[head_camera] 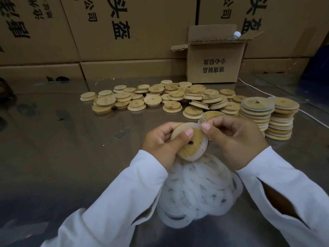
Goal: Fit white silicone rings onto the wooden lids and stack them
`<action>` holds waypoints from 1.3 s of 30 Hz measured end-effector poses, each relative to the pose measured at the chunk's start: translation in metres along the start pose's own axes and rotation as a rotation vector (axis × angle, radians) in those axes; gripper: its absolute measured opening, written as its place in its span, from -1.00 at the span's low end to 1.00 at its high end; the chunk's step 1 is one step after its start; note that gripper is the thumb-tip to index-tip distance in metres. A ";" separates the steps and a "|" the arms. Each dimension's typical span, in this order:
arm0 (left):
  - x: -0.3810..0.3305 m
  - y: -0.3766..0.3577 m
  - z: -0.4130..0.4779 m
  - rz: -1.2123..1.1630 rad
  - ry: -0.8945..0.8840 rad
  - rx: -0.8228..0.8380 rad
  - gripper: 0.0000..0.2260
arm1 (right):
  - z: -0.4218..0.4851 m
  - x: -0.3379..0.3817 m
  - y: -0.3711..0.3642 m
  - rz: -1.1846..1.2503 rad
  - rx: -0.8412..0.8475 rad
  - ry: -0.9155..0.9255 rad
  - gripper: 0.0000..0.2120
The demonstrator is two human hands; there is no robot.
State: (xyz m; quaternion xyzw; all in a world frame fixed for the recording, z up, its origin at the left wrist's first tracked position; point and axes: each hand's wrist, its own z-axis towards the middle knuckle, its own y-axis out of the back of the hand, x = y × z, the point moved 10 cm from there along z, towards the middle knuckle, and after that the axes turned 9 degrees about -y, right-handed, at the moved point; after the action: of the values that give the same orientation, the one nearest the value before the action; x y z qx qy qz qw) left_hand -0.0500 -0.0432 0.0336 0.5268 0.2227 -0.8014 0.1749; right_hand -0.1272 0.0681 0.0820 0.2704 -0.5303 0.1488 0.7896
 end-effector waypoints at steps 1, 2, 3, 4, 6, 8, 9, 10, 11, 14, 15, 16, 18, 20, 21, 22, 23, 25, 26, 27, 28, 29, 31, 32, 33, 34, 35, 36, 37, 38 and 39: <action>0.001 0.000 0.000 -0.029 0.009 -0.001 -0.81 | 0.000 0.001 0.000 -0.002 0.005 0.002 -0.83; 0.001 0.000 0.001 -0.055 0.015 -0.001 -0.79 | 0.000 0.002 0.001 -0.003 0.008 0.003 -0.83; 0.002 -0.001 0.000 -0.076 0.024 -0.003 -0.77 | 0.000 0.003 0.001 -0.003 0.008 0.003 -0.83; 0.002 -0.001 0.000 -0.092 0.036 -0.008 -0.74 | 0.000 0.003 0.002 -0.005 0.008 0.002 -0.84; 0.003 -0.002 -0.001 -0.106 0.056 -0.015 -0.69 | 0.001 0.003 0.002 -0.013 0.008 0.003 -0.85; 0.002 -0.002 -0.002 -0.106 0.060 -0.017 -0.68 | 0.001 0.004 0.003 -0.010 0.005 0.007 -0.86; 0.002 -0.002 -0.002 -0.108 0.061 -0.023 -0.68 | 0.001 0.004 0.003 -0.008 0.003 0.012 -0.86; 0.001 -0.001 -0.002 -0.110 0.062 -0.031 -0.68 | 0.001 0.004 0.002 -0.010 0.005 0.018 -0.86; 0.001 -0.001 -0.002 -0.110 0.063 -0.037 -0.69 | 0.000 0.005 0.001 -0.009 0.007 0.023 -0.85; -0.003 0.003 -0.002 -0.023 0.025 -0.050 -0.80 | -0.002 0.005 0.001 0.010 -0.014 0.040 -0.84; -0.005 0.005 -0.002 0.012 0.007 -0.063 -0.86 | -0.003 0.006 0.002 0.004 -0.034 0.053 -0.85; -0.006 0.007 -0.002 0.040 -0.008 -0.082 -0.89 | -0.005 0.006 0.002 -0.012 -0.056 0.071 -0.87; -0.007 0.009 -0.004 0.076 -0.024 -0.117 -0.93 | -0.011 0.010 0.001 -0.085 -0.111 0.132 -0.90; -0.006 0.012 -0.004 0.078 -0.023 -0.155 -0.96 | -0.016 0.015 -0.001 -0.175 -0.164 0.200 -0.88; -0.005 0.014 -0.004 0.072 -0.020 -0.176 -0.96 | -0.017 0.015 -0.002 -0.201 -0.179 0.217 -0.87; -0.005 0.016 -0.004 0.069 -0.022 -0.197 -0.95 | -0.018 0.015 -0.003 -0.222 -0.187 0.229 -0.86; -0.005 0.017 -0.004 0.073 -0.026 -0.209 -0.94 | -0.019 0.015 -0.003 -0.249 -0.193 0.243 -0.87; -0.006 0.017 -0.005 0.093 -0.035 -0.206 -0.95 | -0.019 0.016 -0.005 -0.305 -0.206 0.258 -0.88; -0.006 0.015 -0.005 0.099 -0.037 -0.196 -0.96 | -0.019 0.015 -0.005 -0.316 -0.207 0.251 -0.88; -0.007 0.014 -0.005 0.101 -0.039 -0.187 -0.97 | -0.018 0.014 -0.004 -0.313 -0.204 0.235 -0.87; -0.007 0.013 -0.004 0.101 -0.040 -0.178 -0.97 | -0.016 0.011 -0.003 -0.296 -0.194 0.210 -0.85; -0.008 0.012 -0.004 0.100 -0.041 -0.169 -0.97 | -0.013 0.008 -0.002 -0.269 -0.178 0.176 -0.83; -0.009 0.011 -0.003 0.097 -0.044 -0.146 -0.96 | -0.007 0.001 0.000 -0.203 -0.143 0.099 -0.80; -0.010 0.011 -0.002 0.098 -0.048 -0.134 -0.96 | -0.005 -0.003 0.001 -0.170 -0.128 0.061 -0.79; -0.011 0.010 -0.002 0.101 -0.051 -0.125 -0.95 | -0.003 -0.006 0.001 -0.140 -0.112 0.028 -0.79; -0.012 0.010 -0.001 0.101 -0.052 -0.120 -0.95 | -0.001 -0.008 0.001 -0.114 -0.094 0.001 -0.80; -0.012 0.010 -0.001 0.095 -0.050 -0.122 -0.95 | 0.000 -0.009 0.001 -0.094 -0.074 -0.017 -0.82; -0.011 0.012 -0.001 0.082 -0.045 -0.130 -0.94 | 0.000 -0.009 0.000 -0.083 -0.054 -0.024 -0.83; -0.011 0.013 -0.001 0.062 -0.036 -0.142 -0.94 | 0.000 -0.009 -0.002 -0.085 -0.039 -0.021 -0.83; -0.009 0.014 -0.001 0.038 -0.022 -0.158 -0.93 | 0.000 -0.007 -0.003 -0.098 -0.031 -0.009 -0.83; -0.008 0.015 -0.001 0.017 -0.008 -0.175 -0.92 | -0.001 -0.005 -0.003 -0.120 -0.031 0.008 -0.82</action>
State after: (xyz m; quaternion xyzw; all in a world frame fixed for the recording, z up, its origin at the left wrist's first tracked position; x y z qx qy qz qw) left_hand -0.0386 -0.0548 0.0377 0.5080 0.2866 -0.7797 0.2277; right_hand -0.1269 0.0661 0.0762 0.2887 -0.5122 0.0940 0.8034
